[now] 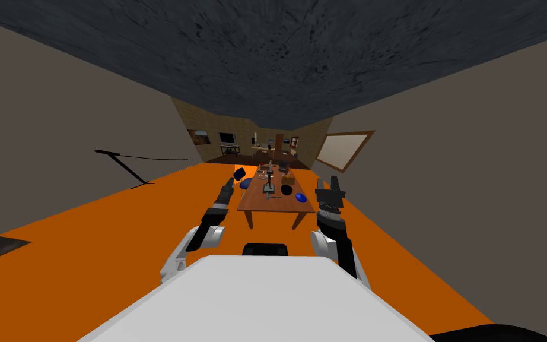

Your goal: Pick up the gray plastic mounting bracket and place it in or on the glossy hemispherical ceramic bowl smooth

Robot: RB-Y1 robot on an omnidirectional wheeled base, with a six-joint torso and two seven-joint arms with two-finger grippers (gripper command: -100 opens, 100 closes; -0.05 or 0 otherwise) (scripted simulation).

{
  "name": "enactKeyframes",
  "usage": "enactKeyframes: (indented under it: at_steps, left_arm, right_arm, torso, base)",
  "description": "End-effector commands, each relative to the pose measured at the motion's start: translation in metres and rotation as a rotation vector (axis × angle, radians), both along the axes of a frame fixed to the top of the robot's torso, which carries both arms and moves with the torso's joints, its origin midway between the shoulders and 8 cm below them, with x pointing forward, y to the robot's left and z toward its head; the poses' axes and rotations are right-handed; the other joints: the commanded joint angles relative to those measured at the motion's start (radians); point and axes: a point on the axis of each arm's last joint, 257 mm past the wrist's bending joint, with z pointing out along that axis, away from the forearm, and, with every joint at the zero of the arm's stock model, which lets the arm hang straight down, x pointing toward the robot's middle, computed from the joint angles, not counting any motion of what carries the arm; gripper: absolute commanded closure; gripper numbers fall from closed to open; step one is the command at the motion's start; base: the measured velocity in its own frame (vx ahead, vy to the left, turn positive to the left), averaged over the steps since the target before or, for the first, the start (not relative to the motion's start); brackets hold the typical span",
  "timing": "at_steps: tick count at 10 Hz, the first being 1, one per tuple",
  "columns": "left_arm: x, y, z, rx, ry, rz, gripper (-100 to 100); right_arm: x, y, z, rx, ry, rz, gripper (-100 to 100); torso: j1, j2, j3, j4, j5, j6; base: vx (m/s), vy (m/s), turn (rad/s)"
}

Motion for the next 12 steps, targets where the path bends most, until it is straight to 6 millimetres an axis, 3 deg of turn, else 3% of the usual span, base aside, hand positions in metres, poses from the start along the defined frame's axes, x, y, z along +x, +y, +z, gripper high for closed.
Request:
enactKeyframes:
  at_steps: [1,9,11,12]
  left_arm:
    - [0.014,-0.002,-0.021,0.005,0.059,-0.003,-100]
    - [0.076,-0.016,-0.113,0.031,0.317,-0.016,-100]
    - [0.084,-0.016,-0.138,0.039,0.382,-0.014,-100]
    - [0.084,-0.016,-0.138,0.039,0.382,-0.014,-100]
  right_arm:
    - [0.000,0.000,0.000,0.000,0.000,0.000,0]
    - [0.000,0.000,0.000,0.000,0.000,0.000,0]
    - [0.000,0.000,0.000,0.000,0.000,0.000,0]
    - [0.000,0.000,0.000,0.000,0.000,0.000,0]
  torso:
    - [0.000,0.000,0.000,0.000,0.000,0.000]
    - [0.000,0.000,0.000,0.000,0.000,0.000]
    - [0.000,0.000,0.000,0.000,0.000,-0.001]
    - [0.000,0.001,0.000,0.000,0.000,0.000]
  base:
    - [0.017,-0.022,-0.117]
    - [0.025,-0.027,-0.112]
    - [0.018,-0.018,-0.083]
    - [0.014,-0.011,-0.040]
